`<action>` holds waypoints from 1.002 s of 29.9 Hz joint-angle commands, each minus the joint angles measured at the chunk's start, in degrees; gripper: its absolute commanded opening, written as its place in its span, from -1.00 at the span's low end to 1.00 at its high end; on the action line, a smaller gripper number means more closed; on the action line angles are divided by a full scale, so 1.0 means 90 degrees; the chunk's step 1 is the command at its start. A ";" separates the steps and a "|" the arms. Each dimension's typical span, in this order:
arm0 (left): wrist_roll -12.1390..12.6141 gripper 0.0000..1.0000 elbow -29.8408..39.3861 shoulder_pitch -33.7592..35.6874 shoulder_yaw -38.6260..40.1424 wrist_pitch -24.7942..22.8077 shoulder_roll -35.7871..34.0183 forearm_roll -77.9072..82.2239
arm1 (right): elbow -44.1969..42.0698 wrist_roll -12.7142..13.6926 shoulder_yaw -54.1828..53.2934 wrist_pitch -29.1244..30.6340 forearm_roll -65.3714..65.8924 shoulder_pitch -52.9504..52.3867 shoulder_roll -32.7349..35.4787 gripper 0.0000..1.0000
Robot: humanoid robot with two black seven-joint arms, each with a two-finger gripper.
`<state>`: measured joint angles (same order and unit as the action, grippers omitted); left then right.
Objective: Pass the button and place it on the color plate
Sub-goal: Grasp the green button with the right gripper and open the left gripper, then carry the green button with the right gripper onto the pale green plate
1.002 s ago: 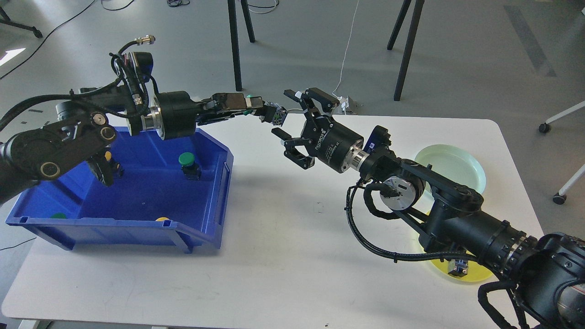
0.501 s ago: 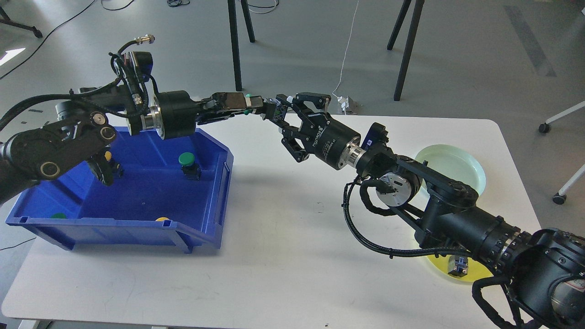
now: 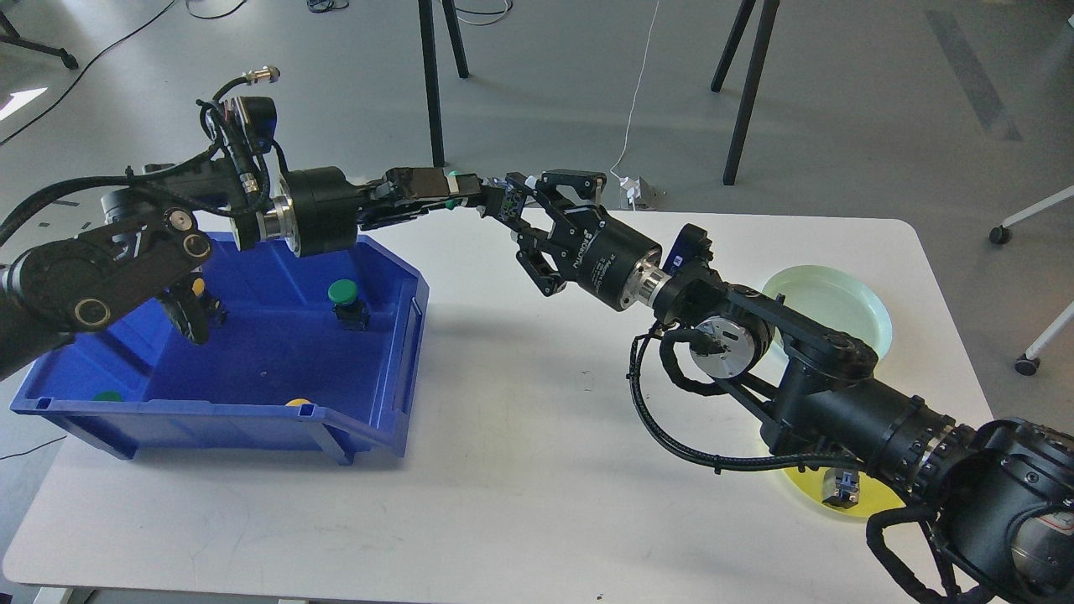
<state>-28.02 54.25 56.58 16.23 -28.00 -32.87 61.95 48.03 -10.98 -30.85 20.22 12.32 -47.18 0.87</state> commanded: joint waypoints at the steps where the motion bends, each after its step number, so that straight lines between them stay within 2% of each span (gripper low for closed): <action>1: 0.0002 0.55 -0.0071 -0.0027 0.0004 -0.0001 0.0010 -0.0320 | 0.0005 -0.0011 0.0000 0.0000 0.0008 -0.0001 0.0011 -0.67; 4: 0.0002 0.61 -0.0139 -0.0027 0.0004 -0.0001 0.0010 -0.0340 | 0.0025 -0.0011 -0.0010 -0.0010 0.0008 -0.0001 0.0040 -0.69; 11: 0.0002 0.63 -0.0198 -0.0017 0.0013 -0.0001 0.0118 -0.0360 | 0.0103 -0.0021 -0.0049 -0.0010 -0.0001 0.0096 0.0400 -0.71; 14: 0.0002 0.63 -0.0218 -0.0017 0.0013 -0.0001 0.0118 -0.0360 | 0.0239 -0.0069 -0.0321 -0.0020 -0.0011 0.0310 0.0887 -0.71; 18: 0.0002 0.63 -0.0237 -0.0017 0.0013 -0.0001 0.0127 -0.0360 | 0.0639 -0.0070 -0.1219 -0.0146 -0.0011 0.1022 0.1922 -0.73; 21: 0.0002 0.64 -0.0237 -0.0017 0.0013 -0.0001 0.0127 -0.0360 | 0.1030 -0.0070 -0.1728 -0.0565 -0.0011 0.1589 0.2723 -0.74; 25: 0.0002 0.65 -0.0237 -0.0017 0.0013 -0.0001 0.0127 -0.0370 | 0.1431 -0.0060 -0.2129 -0.1492 -0.0011 0.2379 0.3573 -0.74; 30: 0.0002 0.65 -0.0237 -0.0027 0.0013 -0.0001 0.0127 -0.0370 | 0.1549 -0.0108 -0.2159 -0.2849 0.0116 0.3025 0.3780 -0.74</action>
<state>-28.02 52.11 56.43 16.36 -27.99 -31.73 58.65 61.44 -11.57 -50.18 1.69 12.56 -22.85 33.95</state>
